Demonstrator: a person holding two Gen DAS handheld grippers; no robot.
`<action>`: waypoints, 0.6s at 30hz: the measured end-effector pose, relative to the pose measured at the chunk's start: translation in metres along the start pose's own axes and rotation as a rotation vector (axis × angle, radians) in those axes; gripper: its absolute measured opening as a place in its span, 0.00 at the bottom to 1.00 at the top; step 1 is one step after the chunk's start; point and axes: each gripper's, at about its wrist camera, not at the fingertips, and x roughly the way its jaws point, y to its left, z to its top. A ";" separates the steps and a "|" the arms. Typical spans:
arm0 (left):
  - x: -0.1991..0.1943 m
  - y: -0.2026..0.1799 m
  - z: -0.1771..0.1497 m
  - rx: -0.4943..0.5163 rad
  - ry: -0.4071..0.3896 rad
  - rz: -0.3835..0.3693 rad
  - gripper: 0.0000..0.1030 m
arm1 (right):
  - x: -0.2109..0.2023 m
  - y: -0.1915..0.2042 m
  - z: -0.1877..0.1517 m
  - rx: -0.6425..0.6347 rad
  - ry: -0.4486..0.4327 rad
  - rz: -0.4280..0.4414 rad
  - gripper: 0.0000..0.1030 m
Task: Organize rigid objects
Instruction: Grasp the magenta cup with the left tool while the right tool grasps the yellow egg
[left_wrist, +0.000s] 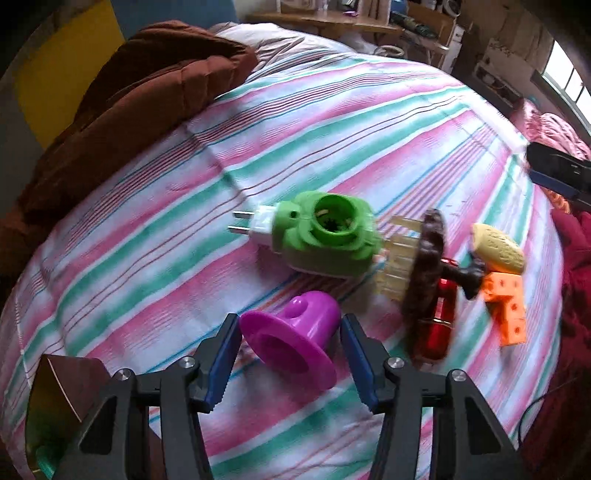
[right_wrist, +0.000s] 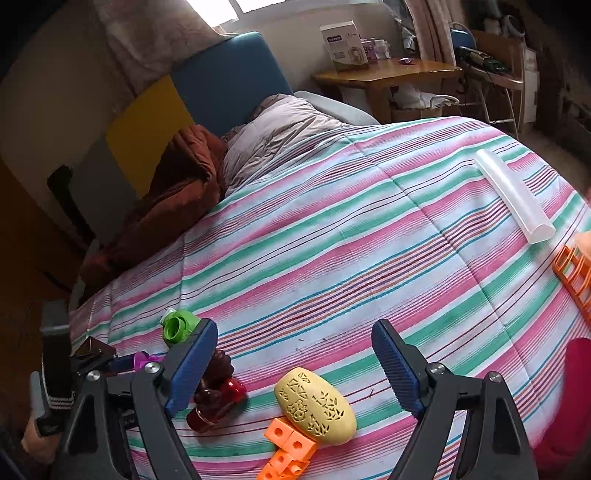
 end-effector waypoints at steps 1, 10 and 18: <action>-0.002 -0.003 -0.004 0.005 -0.009 0.002 0.54 | 0.001 0.000 0.000 -0.002 0.002 0.000 0.84; -0.054 -0.028 -0.051 -0.030 -0.119 0.024 0.54 | 0.003 -0.022 0.005 0.092 0.027 0.025 0.83; -0.101 -0.043 -0.084 -0.102 -0.217 -0.005 0.54 | 0.033 -0.015 -0.007 0.025 0.215 0.029 0.69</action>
